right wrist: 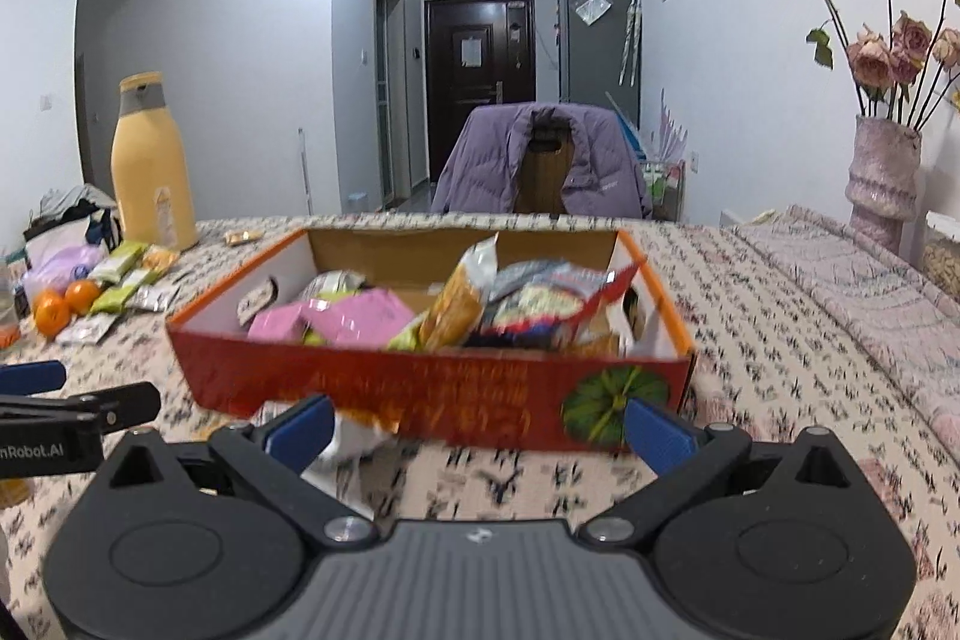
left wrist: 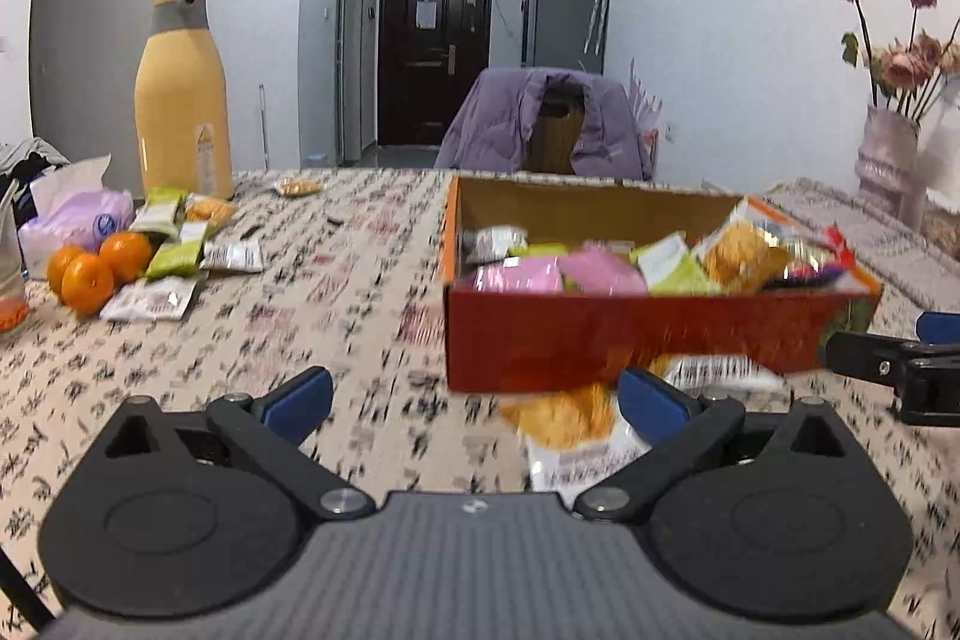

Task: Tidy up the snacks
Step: 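Grasp a white-and-gold cracker packet with the right gripper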

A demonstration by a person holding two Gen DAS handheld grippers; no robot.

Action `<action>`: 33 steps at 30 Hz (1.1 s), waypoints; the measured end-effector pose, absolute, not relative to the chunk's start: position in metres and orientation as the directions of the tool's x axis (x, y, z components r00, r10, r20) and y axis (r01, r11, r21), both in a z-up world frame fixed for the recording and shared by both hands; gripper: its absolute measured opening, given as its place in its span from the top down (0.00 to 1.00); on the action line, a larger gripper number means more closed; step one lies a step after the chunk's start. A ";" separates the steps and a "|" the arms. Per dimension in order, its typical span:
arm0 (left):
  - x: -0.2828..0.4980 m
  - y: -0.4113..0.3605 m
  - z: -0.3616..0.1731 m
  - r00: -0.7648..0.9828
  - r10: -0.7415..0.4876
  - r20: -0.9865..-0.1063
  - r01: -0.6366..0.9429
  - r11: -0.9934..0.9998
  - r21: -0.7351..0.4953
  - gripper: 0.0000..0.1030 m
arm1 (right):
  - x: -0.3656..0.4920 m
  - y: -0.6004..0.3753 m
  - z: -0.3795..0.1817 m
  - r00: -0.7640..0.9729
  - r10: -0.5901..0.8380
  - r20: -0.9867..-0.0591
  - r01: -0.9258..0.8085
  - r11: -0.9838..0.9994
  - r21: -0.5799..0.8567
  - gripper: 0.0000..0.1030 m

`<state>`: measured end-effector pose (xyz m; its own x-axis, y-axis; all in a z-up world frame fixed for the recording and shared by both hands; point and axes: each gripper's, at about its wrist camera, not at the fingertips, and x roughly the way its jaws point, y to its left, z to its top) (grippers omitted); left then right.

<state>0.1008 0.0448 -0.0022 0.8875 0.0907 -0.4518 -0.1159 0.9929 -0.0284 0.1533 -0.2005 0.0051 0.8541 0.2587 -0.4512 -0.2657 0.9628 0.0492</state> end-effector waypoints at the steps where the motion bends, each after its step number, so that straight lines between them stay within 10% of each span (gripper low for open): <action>1: 0.099 0.046 -0.005 0.884 0.088 -0.458 -0.113 0.993 -0.027 0.00 | 0.152 -0.201 0.002 0.849 0.261 -0.459 -0.268 0.962 0.051 0.00; 33: 0.085 0.053 -0.023 0.904 0.005 -0.428 -0.041 0.996 -0.075 0.00 | 0.141 -0.169 -0.036 0.755 0.241 -0.610 -0.266 0.963 0.050 0.04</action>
<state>0.0849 0.0528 -0.0228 0.9039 0.0052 -0.4276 -0.0414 0.9963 -0.0754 0.1409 -0.1688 -0.0360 0.7551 0.2406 -0.6099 -0.2660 0.9627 0.0505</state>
